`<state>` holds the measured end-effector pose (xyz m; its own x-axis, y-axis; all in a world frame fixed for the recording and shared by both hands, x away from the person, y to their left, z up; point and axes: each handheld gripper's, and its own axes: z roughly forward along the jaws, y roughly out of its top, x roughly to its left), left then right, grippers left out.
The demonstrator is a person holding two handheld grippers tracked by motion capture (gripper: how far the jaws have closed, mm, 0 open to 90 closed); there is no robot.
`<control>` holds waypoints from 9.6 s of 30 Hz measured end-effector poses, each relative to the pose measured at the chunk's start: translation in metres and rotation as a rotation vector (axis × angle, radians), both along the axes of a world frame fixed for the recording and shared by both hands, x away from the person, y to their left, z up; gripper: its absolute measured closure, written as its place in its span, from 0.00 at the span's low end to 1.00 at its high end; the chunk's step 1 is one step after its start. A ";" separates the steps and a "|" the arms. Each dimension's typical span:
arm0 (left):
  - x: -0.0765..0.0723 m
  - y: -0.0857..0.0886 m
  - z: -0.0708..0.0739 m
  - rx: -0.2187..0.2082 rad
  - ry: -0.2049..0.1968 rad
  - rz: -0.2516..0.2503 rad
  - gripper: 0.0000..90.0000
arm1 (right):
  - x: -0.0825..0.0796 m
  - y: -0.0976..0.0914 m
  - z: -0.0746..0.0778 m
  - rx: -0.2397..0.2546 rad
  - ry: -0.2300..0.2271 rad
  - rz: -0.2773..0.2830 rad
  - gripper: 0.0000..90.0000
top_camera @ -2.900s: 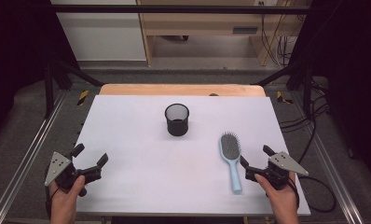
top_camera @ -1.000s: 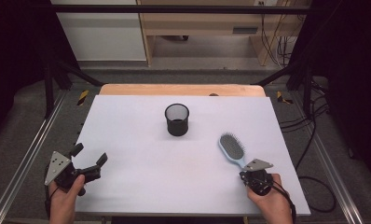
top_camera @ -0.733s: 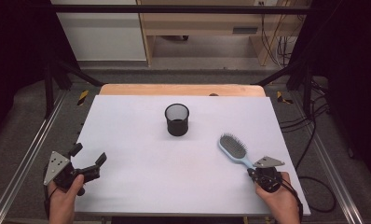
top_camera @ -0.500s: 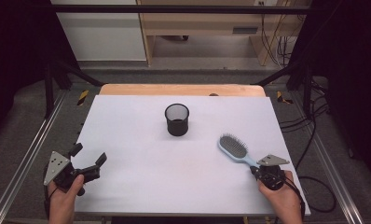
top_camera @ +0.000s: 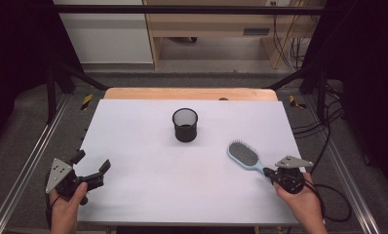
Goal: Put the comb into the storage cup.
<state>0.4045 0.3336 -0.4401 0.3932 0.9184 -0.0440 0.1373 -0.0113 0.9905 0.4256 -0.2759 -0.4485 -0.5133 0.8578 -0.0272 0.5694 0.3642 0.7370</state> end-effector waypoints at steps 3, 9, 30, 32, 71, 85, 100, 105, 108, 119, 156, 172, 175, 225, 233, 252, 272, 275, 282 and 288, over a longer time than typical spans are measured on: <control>0.000 0.000 0.000 0.003 -0.001 0.002 0.01 | 0.015 -0.008 0.010 -0.011 0.024 0.008 0.88; 0.001 0.000 -0.001 -0.003 0.004 0.000 0.01 | 0.035 -0.009 0.007 -0.049 0.095 0.026 0.55; 0.000 0.000 -0.001 0.011 0.004 -0.001 0.01 | 0.062 0.003 -0.002 -0.157 0.254 0.139 0.50; 0.001 0.000 -0.001 0.014 0.005 -0.001 0.01 | 0.062 0.003 -0.003 -0.162 0.260 0.138 0.57; 0.003 0.006 -0.004 -0.020 0.009 0.029 0.01 | 0.050 0.043 0.027 -0.017 0.066 0.161 0.78; 0.004 0.007 -0.003 -0.005 0.007 0.025 0.01 | 0.049 0.060 0.035 0.126 -0.091 0.120 0.78; 0.001 0.001 0.002 -0.029 0.005 0.019 0.01 | 0.043 0.081 0.022 0.249 -0.220 0.062 0.77; 0.000 -0.004 0.007 -0.038 -0.005 0.008 0.01 | 0.040 0.088 0.025 0.272 -0.256 0.063 0.77; 0.003 -0.011 0.013 -0.034 0.003 0.023 0.01 | 0.040 0.092 0.028 0.274 -0.279 0.059 0.77; 0.025 -0.053 0.038 -0.062 0.015 -0.058 0.01 | 0.047 0.113 0.035 0.327 -0.332 0.023 0.77; 0.058 -0.169 0.112 -0.160 0.010 -0.362 0.03 | 0.051 0.195 0.029 0.450 -0.473 0.148 0.77; 0.085 -0.194 0.102 -0.175 0.088 -0.362 0.07 | 0.047 0.204 0.030 0.456 -0.489 0.175 0.77; 0.090 -0.195 0.103 -0.216 0.112 -0.370 0.09 | 0.046 0.205 0.031 0.450 -0.492 0.180 0.77; 0.096 -0.185 0.105 -0.316 0.167 -0.350 0.55 | 0.043 0.221 0.026 0.376 -0.475 0.200 0.78; 0.094 -0.184 0.104 -0.296 0.160 -0.346 0.57 | 0.044 0.223 0.024 0.367 -0.460 0.209 0.77; 0.091 -0.182 0.106 -0.241 0.115 -0.335 0.57 | 0.046 0.217 0.030 0.331 -0.438 0.218 0.37; 0.088 -0.177 0.109 -0.188 0.062 -0.306 0.57 | 0.053 0.202 0.030 0.265 -0.349 0.245 0.19; 0.087 -0.176 0.110 -0.180 0.057 -0.300 0.57 | 0.054 0.200 0.031 0.256 -0.346 0.252 0.17; 0.087 -0.173 0.111 -0.171 0.049 -0.289 0.57 | 0.054 0.189 0.035 0.242 -0.335 0.251 0.15; 0.086 -0.170 0.113 -0.169 0.042 -0.282 0.57 | 0.060 0.180 0.037 0.270 -0.347 0.216 0.12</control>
<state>0.4909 0.1632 -0.3273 0.6255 0.7520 -0.2080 0.1932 0.1090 0.9751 0.4852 -0.0961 -0.4116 -0.6805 0.7325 -0.0192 0.2058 0.2163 0.9544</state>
